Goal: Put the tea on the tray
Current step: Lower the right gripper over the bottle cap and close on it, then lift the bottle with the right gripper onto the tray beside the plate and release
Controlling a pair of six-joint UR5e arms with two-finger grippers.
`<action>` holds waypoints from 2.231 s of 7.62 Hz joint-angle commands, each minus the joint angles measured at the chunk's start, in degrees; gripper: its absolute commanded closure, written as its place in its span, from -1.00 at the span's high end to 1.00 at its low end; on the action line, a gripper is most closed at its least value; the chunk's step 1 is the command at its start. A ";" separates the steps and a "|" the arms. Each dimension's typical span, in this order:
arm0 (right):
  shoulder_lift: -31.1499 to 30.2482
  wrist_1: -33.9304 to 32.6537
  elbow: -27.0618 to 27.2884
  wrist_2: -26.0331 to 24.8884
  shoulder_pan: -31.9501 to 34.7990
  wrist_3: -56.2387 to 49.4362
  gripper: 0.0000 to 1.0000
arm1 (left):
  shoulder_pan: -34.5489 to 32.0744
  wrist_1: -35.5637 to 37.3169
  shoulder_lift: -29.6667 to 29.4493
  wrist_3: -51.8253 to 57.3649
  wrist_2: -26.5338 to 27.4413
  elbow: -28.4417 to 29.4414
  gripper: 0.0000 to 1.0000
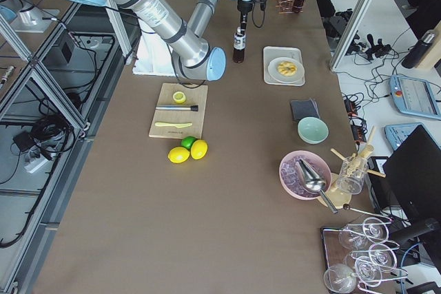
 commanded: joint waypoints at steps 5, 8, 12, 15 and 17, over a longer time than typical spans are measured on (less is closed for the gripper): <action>0.85 -0.26 1.15 5.26 7.79 -5.05 -1.00 | -0.09 0.17 -2.02 0.00 0.09 2.73 0.96; 7.15 3.23 -8.14 5.34 9.99 -5.62 -1.00 | -0.17 0.17 -1.50 0.09 -0.09 2.83 0.96; 12.94 11.16 -21.75 5.34 11.48 -5.00 -1.00 | 0.09 0.70 -1.41 0.00 -0.18 2.22 0.96; 20.51 16.33 -36.86 6.75 13.86 -5.44 -1.00 | 0.09 0.70 -1.41 0.09 -0.18 2.04 0.96; 21.77 20.82 -43.93 6.75 14.13 -5.53 -1.00 | 0.18 0.70 -2.02 0.09 -0.18 2.56 0.96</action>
